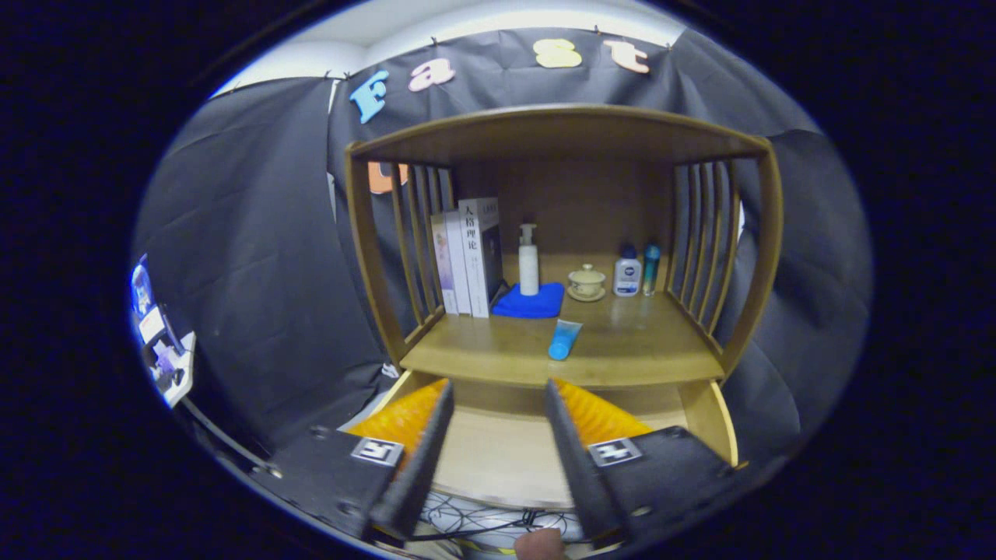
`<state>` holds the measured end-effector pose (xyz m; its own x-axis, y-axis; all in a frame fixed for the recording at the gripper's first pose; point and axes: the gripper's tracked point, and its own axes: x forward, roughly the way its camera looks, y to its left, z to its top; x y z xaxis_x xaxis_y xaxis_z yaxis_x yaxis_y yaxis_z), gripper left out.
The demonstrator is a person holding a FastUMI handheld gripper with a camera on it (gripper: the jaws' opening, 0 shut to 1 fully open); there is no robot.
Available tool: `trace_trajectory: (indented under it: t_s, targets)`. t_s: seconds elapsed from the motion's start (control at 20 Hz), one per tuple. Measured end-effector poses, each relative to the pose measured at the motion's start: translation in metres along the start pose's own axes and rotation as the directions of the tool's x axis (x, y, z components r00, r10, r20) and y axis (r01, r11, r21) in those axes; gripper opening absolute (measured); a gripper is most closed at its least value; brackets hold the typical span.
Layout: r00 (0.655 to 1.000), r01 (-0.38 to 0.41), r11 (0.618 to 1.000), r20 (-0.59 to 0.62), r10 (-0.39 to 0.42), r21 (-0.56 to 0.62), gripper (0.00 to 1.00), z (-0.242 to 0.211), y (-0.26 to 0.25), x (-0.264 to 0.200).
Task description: Pull open the drawer, take out the items inside it, and place them on the countertop above the cabinet.
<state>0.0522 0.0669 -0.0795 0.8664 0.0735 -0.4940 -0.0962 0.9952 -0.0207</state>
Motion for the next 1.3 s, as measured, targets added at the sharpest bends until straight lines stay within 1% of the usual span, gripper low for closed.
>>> trace_trajectory:
  t_s: [0.05, 0.1, 0.25, 0.35, 0.45, 0.5, 0.6, 0.7, 0.8, 1.0, 1.15, 1.3]
  targets:
    - [0.999, 0.011, 1.000, 0.031, -0.011, 0.001, 0.91, -0.002, -0.001, -0.010]
    - [0.999, 0.004, 1.000, 0.054, -0.004, 0.001, 1.00, -0.006, 0.003, -0.017]
    - [0.990, 0.023, 1.000, 0.136, -0.024, 0.007, 1.00, -0.023, 0.004, -0.036]
    - [0.983, 0.043, 0.999, 0.181, -0.041, -0.010, 1.00, -0.041, 0.000, -0.040]
    - [0.975, 0.106, 0.994, 0.199, -0.101, -0.015, 1.00, -0.072, -0.014, -0.042]
    - [0.974, 0.117, 0.993, 0.196, -0.114, -0.003, 1.00, -0.084, -0.023, -0.039]
    - [0.975, 0.097, 0.995, 0.198, -0.102, 0.035, 1.00, -0.109, -0.021, -0.035]
    - [0.968, 0.063, 0.997, 0.243, -0.070, 0.037, 1.00, -0.126, -0.023, -0.032]
    - [0.961, 0.098, 0.995, 0.259, -0.098, 0.012, 1.00, -0.147, -0.033, -0.028]
    - [0.973, 0.129, 0.990, 0.200, -0.117, -0.048, 1.00, -0.194, -0.032, -0.007]
    - [0.971, 0.164, 0.986, 0.183, -0.156, -0.027, 1.00, -0.210, -0.039, 0.007]
    - [0.971, 0.196, 0.981, 0.141, -0.192, -0.015, 1.00, -0.226, -0.049, 0.023]
